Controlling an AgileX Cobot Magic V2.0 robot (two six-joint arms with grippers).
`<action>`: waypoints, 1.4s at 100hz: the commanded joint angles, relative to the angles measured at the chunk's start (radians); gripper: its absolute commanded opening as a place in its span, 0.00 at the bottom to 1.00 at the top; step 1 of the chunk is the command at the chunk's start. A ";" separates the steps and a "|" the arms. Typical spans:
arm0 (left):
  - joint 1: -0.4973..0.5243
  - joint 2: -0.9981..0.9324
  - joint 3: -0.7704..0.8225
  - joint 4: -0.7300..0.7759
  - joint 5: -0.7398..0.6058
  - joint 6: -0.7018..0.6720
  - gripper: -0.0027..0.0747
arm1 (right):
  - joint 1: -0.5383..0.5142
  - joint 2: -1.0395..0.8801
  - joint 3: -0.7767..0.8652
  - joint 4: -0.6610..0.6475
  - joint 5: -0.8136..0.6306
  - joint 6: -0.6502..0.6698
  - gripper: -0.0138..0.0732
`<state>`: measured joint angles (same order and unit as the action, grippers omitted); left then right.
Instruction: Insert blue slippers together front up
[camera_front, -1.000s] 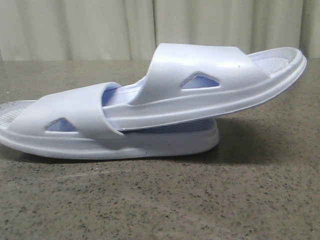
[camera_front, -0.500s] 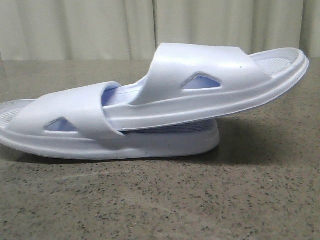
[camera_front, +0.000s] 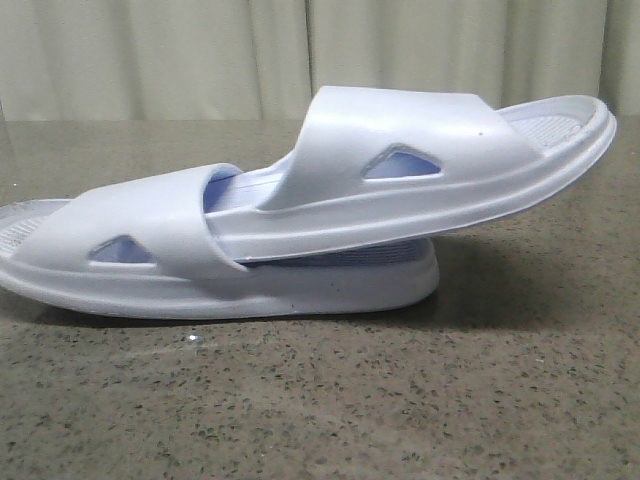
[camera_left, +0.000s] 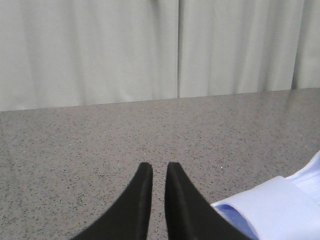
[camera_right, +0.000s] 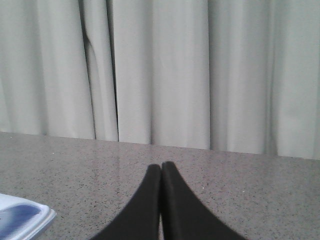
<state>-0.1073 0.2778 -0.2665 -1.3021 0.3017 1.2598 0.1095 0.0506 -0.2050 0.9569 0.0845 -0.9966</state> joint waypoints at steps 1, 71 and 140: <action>-0.007 0.009 -0.027 -0.038 -0.012 -0.009 0.06 | -0.003 0.009 -0.024 0.009 -0.052 -0.017 0.04; -0.007 0.009 -0.027 -0.039 -0.012 -0.009 0.06 | -0.003 0.009 -0.024 0.019 -0.052 -0.017 0.04; -0.007 -0.169 0.122 1.133 -0.193 -1.027 0.06 | -0.003 0.009 -0.024 0.019 -0.052 -0.017 0.04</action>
<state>-0.1073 0.1224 -0.1454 -0.4074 0.2124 0.4994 0.1095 0.0506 -0.2050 0.9688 0.0845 -0.9966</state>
